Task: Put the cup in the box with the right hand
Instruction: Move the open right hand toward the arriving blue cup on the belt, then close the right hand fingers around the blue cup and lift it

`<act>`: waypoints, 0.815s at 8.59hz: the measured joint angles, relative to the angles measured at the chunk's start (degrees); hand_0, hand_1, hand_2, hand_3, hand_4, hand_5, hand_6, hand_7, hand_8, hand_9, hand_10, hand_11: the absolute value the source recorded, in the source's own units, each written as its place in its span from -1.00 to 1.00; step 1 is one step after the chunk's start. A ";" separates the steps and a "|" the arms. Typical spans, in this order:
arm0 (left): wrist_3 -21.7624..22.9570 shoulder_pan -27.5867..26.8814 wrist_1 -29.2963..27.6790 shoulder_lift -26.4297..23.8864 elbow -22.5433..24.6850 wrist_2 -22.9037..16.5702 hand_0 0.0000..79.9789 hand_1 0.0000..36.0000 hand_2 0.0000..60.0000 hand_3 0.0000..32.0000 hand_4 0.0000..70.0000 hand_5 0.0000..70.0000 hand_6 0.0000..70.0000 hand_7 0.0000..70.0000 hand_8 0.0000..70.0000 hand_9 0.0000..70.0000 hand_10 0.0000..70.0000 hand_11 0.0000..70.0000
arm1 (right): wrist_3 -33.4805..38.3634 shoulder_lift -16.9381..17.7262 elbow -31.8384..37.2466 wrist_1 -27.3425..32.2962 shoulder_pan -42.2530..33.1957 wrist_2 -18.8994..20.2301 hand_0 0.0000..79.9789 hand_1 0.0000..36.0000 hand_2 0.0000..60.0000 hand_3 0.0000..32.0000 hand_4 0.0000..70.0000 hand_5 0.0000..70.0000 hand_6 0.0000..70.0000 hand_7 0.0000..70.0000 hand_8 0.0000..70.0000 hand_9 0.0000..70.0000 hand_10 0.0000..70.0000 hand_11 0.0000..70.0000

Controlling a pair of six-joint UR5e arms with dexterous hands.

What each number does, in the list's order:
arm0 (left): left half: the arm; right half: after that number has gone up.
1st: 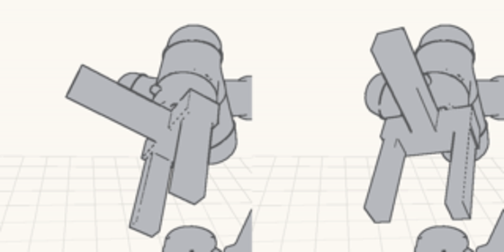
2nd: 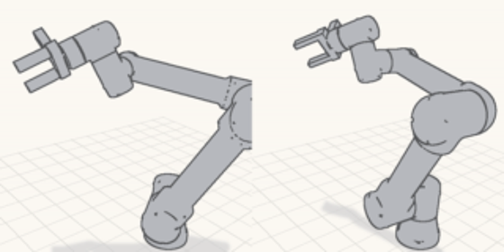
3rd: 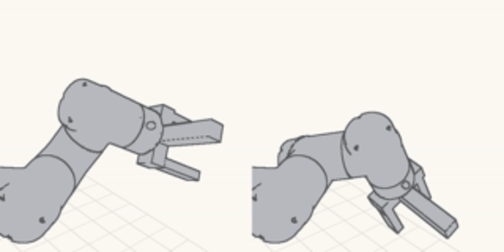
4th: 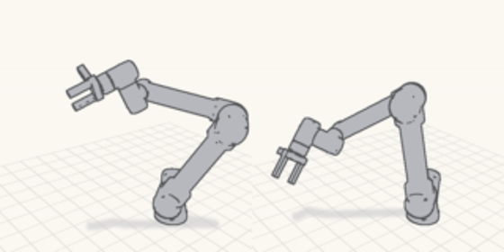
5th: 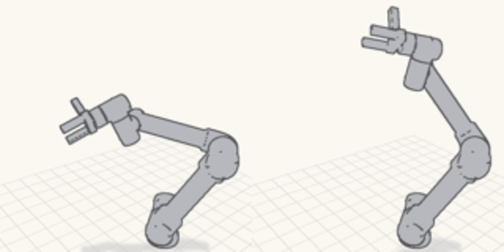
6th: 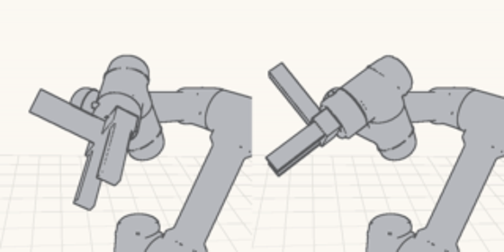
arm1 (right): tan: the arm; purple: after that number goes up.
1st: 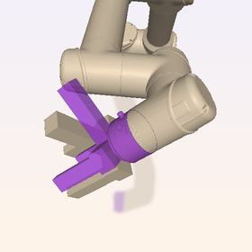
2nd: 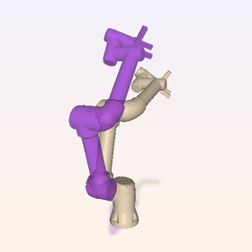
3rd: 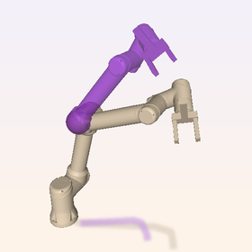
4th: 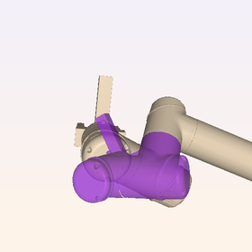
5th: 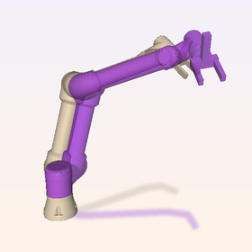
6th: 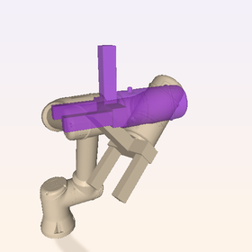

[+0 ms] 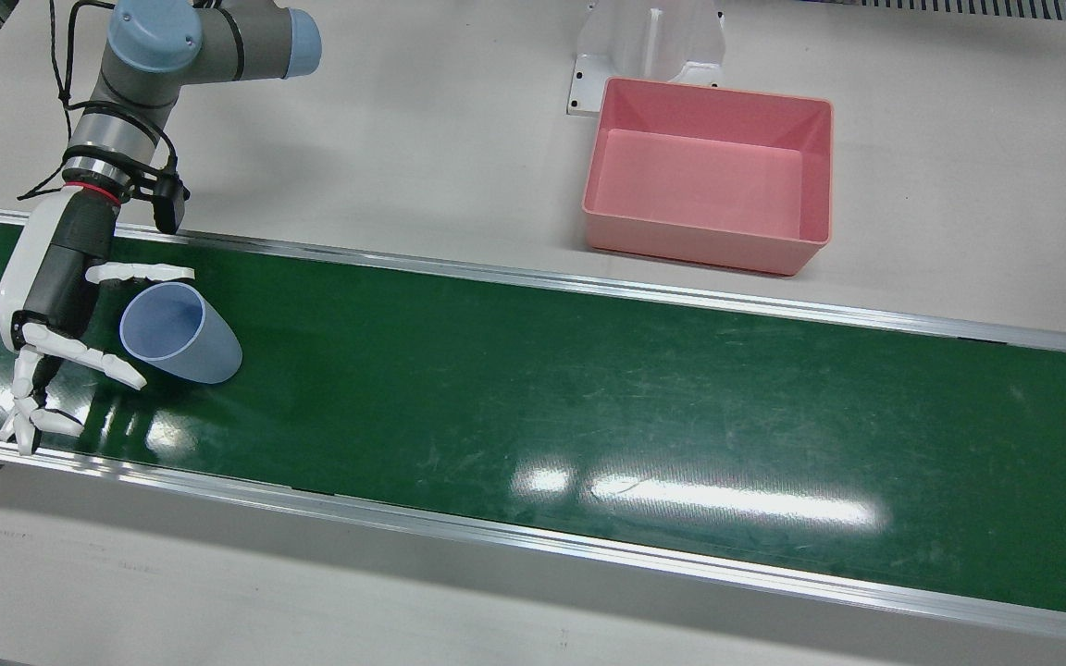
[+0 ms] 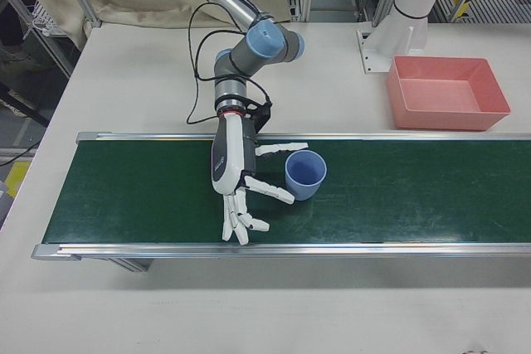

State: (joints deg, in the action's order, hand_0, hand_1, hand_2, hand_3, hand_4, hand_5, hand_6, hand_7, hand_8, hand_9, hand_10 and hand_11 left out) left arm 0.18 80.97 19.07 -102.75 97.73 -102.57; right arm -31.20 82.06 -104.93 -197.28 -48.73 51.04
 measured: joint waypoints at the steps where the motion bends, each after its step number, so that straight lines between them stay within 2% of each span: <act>1: 0.00 0.01 0.00 0.00 0.00 0.00 -1.00 -1.00 -1.00 -1.00 -1.00 -1.00 -1.00 -1.00 -1.00 -1.00 -1.00 -1.00 | -0.05 0.05 -0.08 -0.06 -0.20 0.10 0.03 -0.91 -0.73 -1.00 0.66 -1.00 -0.76 0.15 -0.89 -0.61 -0.99 -1.00; 2: 0.00 0.03 0.00 0.00 0.00 0.00 -1.00 -1.00 -1.00 -1.00 -1.00 -1.00 -1.00 -1.00 -1.00 -1.00 -1.00 -1.00 | -0.10 0.14 -0.13 -0.13 -0.75 0.18 0.06 -0.80 -0.60 -1.00 0.73 -1.00 -0.73 0.30 -0.86 -0.55 -0.98 -0.97; 3: 0.00 0.02 0.00 0.00 0.00 0.00 -1.00 -1.00 -1.00 -1.00 -1.00 -1.00 -1.00 -1.00 -1.00 -1.00 -1.00 -1.00 | -0.21 0.22 -0.24 -0.64 -1.95 0.21 0.13 -0.63 -0.40 -1.00 1.00 -1.00 -0.67 0.54 -0.82 -0.46 -0.94 -0.92; 4: 0.00 0.03 0.00 0.00 0.00 0.00 -1.00 -1.00 -1.00 -1.00 -1.00 -1.00 -1.00 -1.00 -1.00 -1.00 -1.00 -1.00 | -0.25 0.23 -0.36 -1.68 -2.98 0.21 0.19 -0.31 0.05 -1.00 1.00 -1.00 -0.61 0.85 -0.79 -0.38 -0.86 -0.83; 5: 0.00 0.04 0.00 0.00 0.00 0.00 -1.00 -1.00 -1.00 -1.00 -1.00 -1.00 -1.00 -1.00 -1.00 -1.00 -1.00 -1.00 | -0.26 0.25 -0.54 -2.86 -3.73 0.18 0.25 0.13 0.51 -1.00 1.00 -0.98 -0.57 0.99 -0.77 -0.35 -0.83 -0.77; 6: 0.00 0.05 0.00 0.00 0.00 0.00 -1.00 -1.00 -1.00 -1.00 -1.00 -1.00 -1.00 -1.00 -1.00 -1.00 -1.00 -1.00 | -0.29 0.31 -0.71 -3.66 -4.14 0.18 0.32 0.35 0.66 -1.00 1.00 -0.95 -0.55 1.00 -0.76 -0.33 -0.81 -0.74; 7: 0.00 0.03 0.00 0.00 0.00 0.00 -1.00 -1.00 -1.00 -1.00 -1.00 -1.00 -1.00 -1.00 -1.00 -1.00 -1.00 -1.00 | -0.32 0.37 -0.81 -4.04 -4.40 0.19 0.35 0.47 0.78 -1.00 1.00 -0.93 -0.55 1.00 -0.76 -0.33 -0.81 -0.73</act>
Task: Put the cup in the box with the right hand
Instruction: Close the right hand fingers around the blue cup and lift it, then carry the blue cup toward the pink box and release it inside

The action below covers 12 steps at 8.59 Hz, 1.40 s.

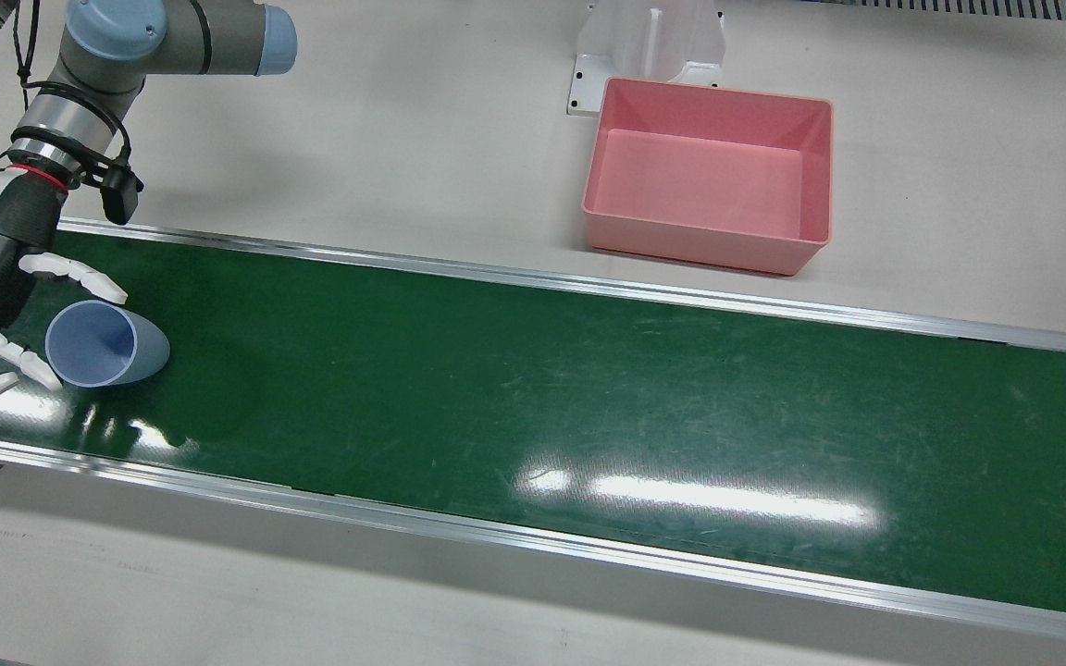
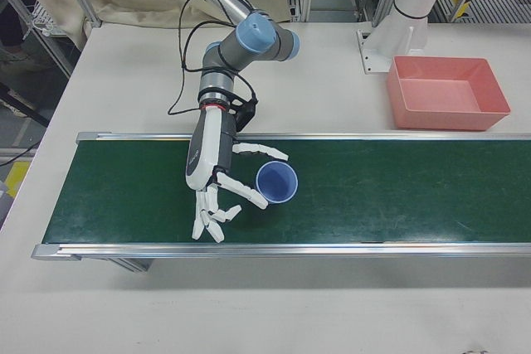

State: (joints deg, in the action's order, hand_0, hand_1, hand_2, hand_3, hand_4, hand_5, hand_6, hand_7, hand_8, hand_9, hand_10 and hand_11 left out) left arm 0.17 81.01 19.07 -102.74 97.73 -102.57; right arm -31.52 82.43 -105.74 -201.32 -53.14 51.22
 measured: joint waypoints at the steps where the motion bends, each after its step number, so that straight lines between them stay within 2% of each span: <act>1: 0.00 0.00 0.00 0.00 0.00 0.00 -1.00 -1.00 -1.00 -1.00 -1.00 -1.00 -1.00 -1.00 -1.00 -1.00 -1.00 -1.00 | -0.02 -0.01 -0.15 -0.18 -0.54 0.01 0.35 0.51 0.86 -1.00 1.00 -0.93 -0.56 0.97 -0.76 -0.35 -0.81 -0.72; 2: 0.00 -0.02 0.00 0.00 0.00 0.00 -1.00 -1.00 -1.00 -1.00 -1.00 -1.00 -1.00 -1.00 -1.00 -1.00 -1.00 -1.00 | -0.06 -0.01 -1.09 -0.25 -1.44 0.01 0.34 0.50 0.90 -1.00 1.00 -0.93 -0.57 0.94 -0.77 -0.36 -0.81 -0.72; 5: 0.00 -0.01 0.00 0.00 0.00 0.00 -1.00 -1.00 -1.00 -1.00 -1.00 -1.00 -1.00 -1.00 -1.00 -1.00 -1.00 -1.00 | -1.05 1.05 -9.03 -1.26 -3.25 0.02 0.33 0.41 0.75 -1.00 1.00 -0.94 -0.56 0.95 -0.76 -0.34 -0.80 -0.71; 6: 0.00 0.00 0.00 0.00 0.00 0.00 -1.00 -1.00 -1.00 -1.00 -1.00 -1.00 -1.00 -1.00 -1.00 -1.00 -1.00 -1.00 | -1.80 1.18 -12.61 -2.89 -1.99 0.02 0.32 0.38 0.72 -1.00 1.00 -0.94 -0.55 1.00 -0.71 -0.27 -0.78 -0.69; 7: 0.00 -0.01 0.00 0.00 0.00 0.00 -1.00 -1.00 -1.00 -1.00 -1.00 -1.00 -1.00 -1.00 -1.00 -1.00 -1.00 -1.00 | -3.59 1.01 -16.53 -4.38 0.03 0.02 0.32 0.36 0.70 -1.00 1.00 -0.93 -0.51 1.00 -0.64 -0.14 -0.75 -0.65; 8: 0.00 -0.01 0.00 0.00 0.00 0.00 -1.00 -1.00 -1.00 -1.00 -1.00 -1.00 -1.00 -1.00 -1.00 -1.00 -1.00 -1.00 | -6.91 0.84 -21.35 -5.35 2.93 0.02 0.30 0.29 0.66 -1.00 1.00 -0.92 -0.42 1.00 -0.49 0.12 -0.66 -0.51; 9: 0.00 -0.02 0.00 0.00 0.00 0.00 -1.00 -1.00 -1.00 -1.00 -1.00 -1.00 -1.00 -1.00 -1.00 -1.00 -1.00 -1.00 | -10.81 0.73 -26.24 -5.89 6.48 -0.01 0.30 0.22 0.60 -1.00 1.00 -0.89 -0.29 1.00 -0.25 0.43 -0.49 -0.27; 11: 0.00 -0.05 0.00 0.00 0.00 0.00 -1.00 -1.00 -1.00 -1.00 -1.00 -1.00 -1.00 -1.00 -1.00 -1.00 -1.00 -1.00 | -17.87 0.20 -33.48 -6.16 14.79 -0.22 0.28 0.12 0.54 -1.00 1.00 -0.86 -0.18 1.00 -0.01 0.69 -0.28 0.02; 12: 0.00 -0.06 0.00 0.00 0.00 0.00 -1.00 -1.00 -1.00 -1.00 -1.00 -1.00 -1.00 -1.00 -1.00 -1.00 -1.00 -1.00 | -21.18 -0.91 -34.93 -6.18 19.63 -0.47 0.28 0.08 0.49 -1.00 1.00 -0.85 -0.17 1.00 0.01 0.71 -0.24 0.08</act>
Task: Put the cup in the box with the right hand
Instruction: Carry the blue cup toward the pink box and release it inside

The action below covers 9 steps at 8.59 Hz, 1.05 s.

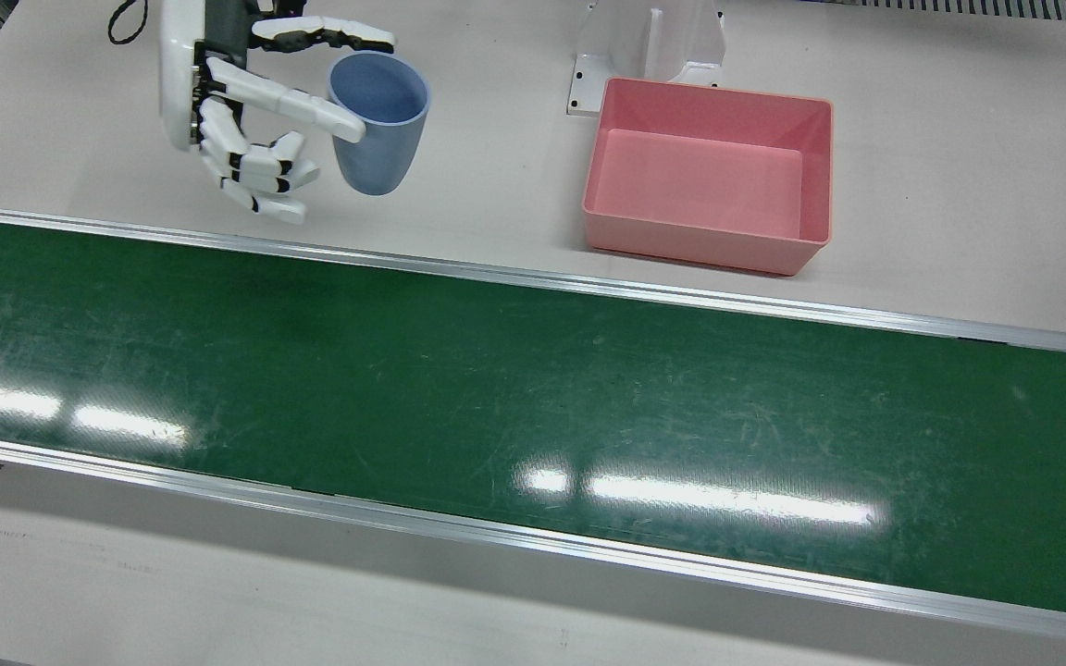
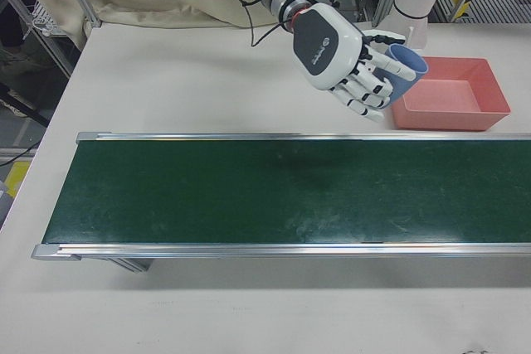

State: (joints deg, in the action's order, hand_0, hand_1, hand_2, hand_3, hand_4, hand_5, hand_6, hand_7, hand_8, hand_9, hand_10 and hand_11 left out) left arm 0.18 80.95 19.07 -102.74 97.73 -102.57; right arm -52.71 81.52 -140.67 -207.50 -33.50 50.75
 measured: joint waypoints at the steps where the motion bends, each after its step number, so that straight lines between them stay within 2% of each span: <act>1: 0.00 0.00 0.00 0.00 0.00 0.00 -1.00 -1.00 -1.00 -1.00 -1.00 -1.00 -1.00 -1.00 -1.00 -1.00 -1.00 -1.00 | -3.12 -1.79 -0.35 0.05 4.74 -0.32 0.27 0.02 0.43 -1.00 1.00 -0.86 -0.17 1.00 0.01 0.71 -0.20 0.14; 4: 0.00 0.00 0.00 0.00 0.00 0.00 -1.00 -1.00 -1.00 -1.00 -1.00 -1.00 -1.00 -1.00 -1.00 -1.00 -1.00 -1.00 | -12.06 -9.09 3.16 1.06 16.77 -2.45 0.26 -0.05 0.31 -1.00 1.00 -0.87 -0.23 1.00 -0.04 0.66 -0.20 0.14; 5: 0.00 0.00 0.00 0.00 0.00 0.00 -1.00 -1.00 -1.00 -1.00 -1.00 -1.00 -1.00 -1.00 -1.00 -1.00 -1.00 -1.00 | -14.08 -11.16 5.85 2.39 19.51 -3.04 0.26 -0.06 0.30 -1.00 1.00 -0.87 -0.25 1.00 -0.09 0.61 -0.21 0.13; 6: 0.00 0.00 0.00 0.00 0.00 0.00 -1.00 -1.00 -1.00 -1.00 -1.00 -1.00 -1.00 -1.00 -1.00 -1.00 -1.00 -1.00 | -15.34 -12.58 9.55 5.04 21.58 -3.32 0.25 -0.11 0.21 -1.00 1.00 -0.89 -0.29 1.00 -0.15 0.54 -0.25 0.07; 7: 0.00 0.00 0.00 0.00 0.00 0.00 -1.00 -1.00 -1.00 -1.00 -1.00 -1.00 -1.00 -1.00 -1.00 -1.00 -1.00 -1.00 | -15.89 -13.27 12.77 7.96 22.94 -3.31 0.24 -0.37 -0.15 -1.00 1.00 -0.92 -0.34 1.00 -0.27 0.40 -0.32 -0.04; 8: 0.00 0.00 0.00 0.00 0.00 0.00 -1.00 -1.00 -1.00 -1.00 -1.00 -1.00 -1.00 -1.00 -1.00 -1.00 -1.00 -1.00 | -16.13 -13.74 14.93 10.10 23.99 -3.14 0.21 -0.82 -0.83 -1.00 1.00 -0.97 -0.45 1.00 -0.49 0.11 -0.49 -0.29; 9: 0.00 0.00 0.00 0.00 0.00 0.00 -1.00 -1.00 -1.00 -1.00 -1.00 -1.00 -1.00 -1.00 -1.00 -1.00 -1.00 -1.00 | -16.23 -14.15 16.02 11.20 24.72 -2.88 0.13 -1.00 -1.00 -1.00 1.00 -1.00 -0.69 0.48 -0.84 -0.49 -0.87 -0.83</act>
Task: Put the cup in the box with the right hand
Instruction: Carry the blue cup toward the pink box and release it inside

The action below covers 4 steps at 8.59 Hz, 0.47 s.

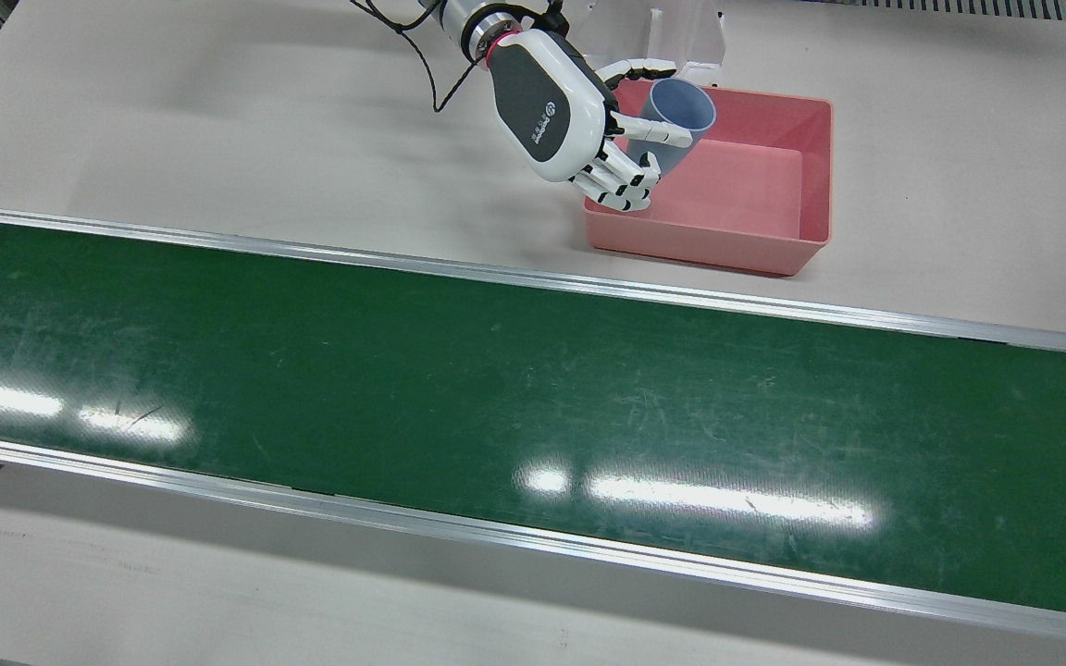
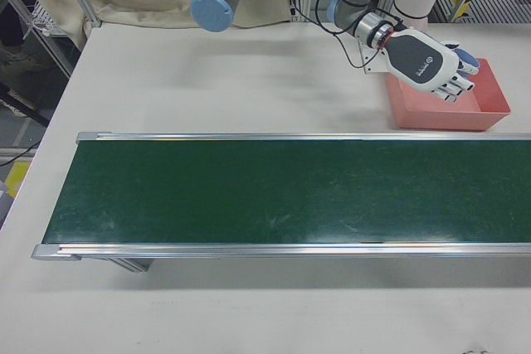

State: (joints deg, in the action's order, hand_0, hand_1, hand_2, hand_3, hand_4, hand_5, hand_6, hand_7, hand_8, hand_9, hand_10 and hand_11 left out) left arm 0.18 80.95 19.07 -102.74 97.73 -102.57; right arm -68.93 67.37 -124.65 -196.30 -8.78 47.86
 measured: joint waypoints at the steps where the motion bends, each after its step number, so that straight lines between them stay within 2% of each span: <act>1: 0.00 0.02 0.00 0.00 0.00 0.00 -1.00 -1.00 -1.00 -1.00 -1.00 -1.00 -1.00 -1.00 -1.00 -1.00 -1.00 -1.00 | -0.06 -0.22 0.47 0.37 0.46 0.19 -0.01 -1.00 -1.00 -1.00 0.92 -1.00 -0.78 0.05 -0.94 -0.69 -0.96 -0.97; 2: 0.00 0.02 0.00 0.00 0.00 0.00 -1.00 -1.00 -1.00 -1.00 -1.00 -1.00 -1.00 -1.00 -1.00 -1.00 -1.00 -1.00 | -0.08 -0.35 0.77 0.49 0.88 0.30 -0.48 -1.00 -1.00 -1.00 0.69 -1.00 -0.79 0.06 -0.93 -0.66 -0.98 -1.00; 3: 0.00 0.02 0.00 0.00 0.00 0.00 -1.00 -1.00 -1.00 -1.00 -1.00 -1.00 -1.00 -1.00 -1.00 -1.00 -1.00 -1.00 | -0.10 -0.42 0.94 0.54 1.27 0.34 -0.82 -1.00 -0.74 -1.00 0.62 -1.00 -0.79 0.10 -0.92 -0.65 -0.99 -1.00; 4: 0.00 0.03 0.00 0.00 0.00 0.00 -1.00 -1.00 -1.00 -1.00 -1.00 -1.00 -1.00 -1.00 -1.00 -1.00 -1.00 -1.00 | -0.12 -0.43 0.92 0.53 1.56 0.40 -0.69 -1.00 -0.74 -1.00 0.75 -1.00 -0.77 0.15 -0.91 -0.62 -0.98 -1.00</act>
State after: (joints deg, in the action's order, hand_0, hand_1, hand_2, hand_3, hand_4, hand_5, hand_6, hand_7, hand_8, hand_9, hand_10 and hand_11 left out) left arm 0.18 80.98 19.07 -102.74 97.73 -102.57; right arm -69.06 66.95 -123.73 -195.77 -7.22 48.27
